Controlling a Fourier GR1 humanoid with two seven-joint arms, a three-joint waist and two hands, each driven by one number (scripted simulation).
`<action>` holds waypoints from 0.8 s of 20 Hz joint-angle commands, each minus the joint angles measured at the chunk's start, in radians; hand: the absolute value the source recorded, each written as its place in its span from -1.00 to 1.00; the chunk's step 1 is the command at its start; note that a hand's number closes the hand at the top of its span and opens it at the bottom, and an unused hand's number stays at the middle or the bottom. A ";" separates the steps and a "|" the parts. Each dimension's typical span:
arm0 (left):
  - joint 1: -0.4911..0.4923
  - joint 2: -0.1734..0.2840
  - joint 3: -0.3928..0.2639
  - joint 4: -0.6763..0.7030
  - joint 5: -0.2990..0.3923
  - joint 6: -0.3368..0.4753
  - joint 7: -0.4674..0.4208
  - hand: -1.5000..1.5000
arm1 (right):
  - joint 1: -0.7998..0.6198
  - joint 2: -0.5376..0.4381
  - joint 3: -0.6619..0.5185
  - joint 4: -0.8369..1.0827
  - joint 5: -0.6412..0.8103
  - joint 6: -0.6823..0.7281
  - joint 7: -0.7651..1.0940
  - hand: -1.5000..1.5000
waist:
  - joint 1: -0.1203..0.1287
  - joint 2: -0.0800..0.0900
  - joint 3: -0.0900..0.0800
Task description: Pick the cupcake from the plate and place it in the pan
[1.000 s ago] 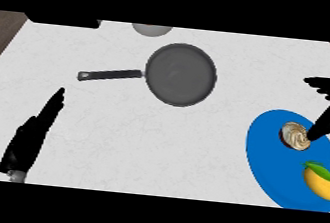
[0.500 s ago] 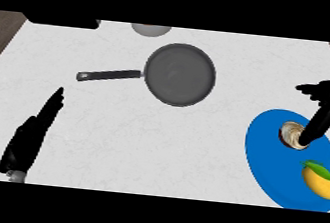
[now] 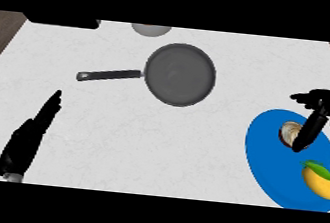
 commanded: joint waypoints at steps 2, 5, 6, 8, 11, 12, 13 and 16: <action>0.038 -0.009 0.041 -0.013 -0.006 -0.049 -0.033 0.00 | 0.024 0.042 -0.033 0.002 0.054 0.009 0.029 -1.00 | -0.001 0.000 0.000; -0.007 0.000 0.064 -0.022 -0.006 -0.062 0.042 0.00 | 0.029 0.067 0.001 0.065 0.123 -0.011 -0.048 -1.00 | 0.003 0.001 0.000; 0.034 -0.040 0.029 -0.075 -0.053 -0.035 0.041 0.00 | 0.020 0.070 -0.039 0.075 0.126 -0.010 -0.057 -1.00 | 0.002 0.000 0.000; 0.039 -0.050 0.049 -0.039 -0.057 -0.045 0.009 0.00 | 0.037 0.056 -0.061 0.005 0.114 0.039 0.001 -1.00 | -0.002 -0.001 0.000; 0.023 -0.069 0.061 -0.017 -0.068 -0.059 -0.005 0.00 | 0.098 0.082 -0.061 -0.012 0.155 0.000 -0.041 -1.00 | -0.004 -0.001 0.000; 0.015 -0.037 0.110 0.000 -0.021 -0.104 -0.011 0.00 | 0.049 0.100 -0.060 0.057 0.170 0.002 -0.040 -1.00 | 0.000 0.000 0.000; 0.007 -0.065 0.091 -0.013 -0.043 -0.089 0.010 0.00 | 0.077 0.058 -0.062 0.072 0.208 -0.006 -0.122 -1.00 | -0.001 0.000 0.000; 0.047 -0.043 0.103 -0.040 -0.048 -0.118 -0.016 0.00 | 0.014 0.120 -0.060 0.214 0.258 -0.073 -0.184 -1.00 | 0.011 0.003 0.001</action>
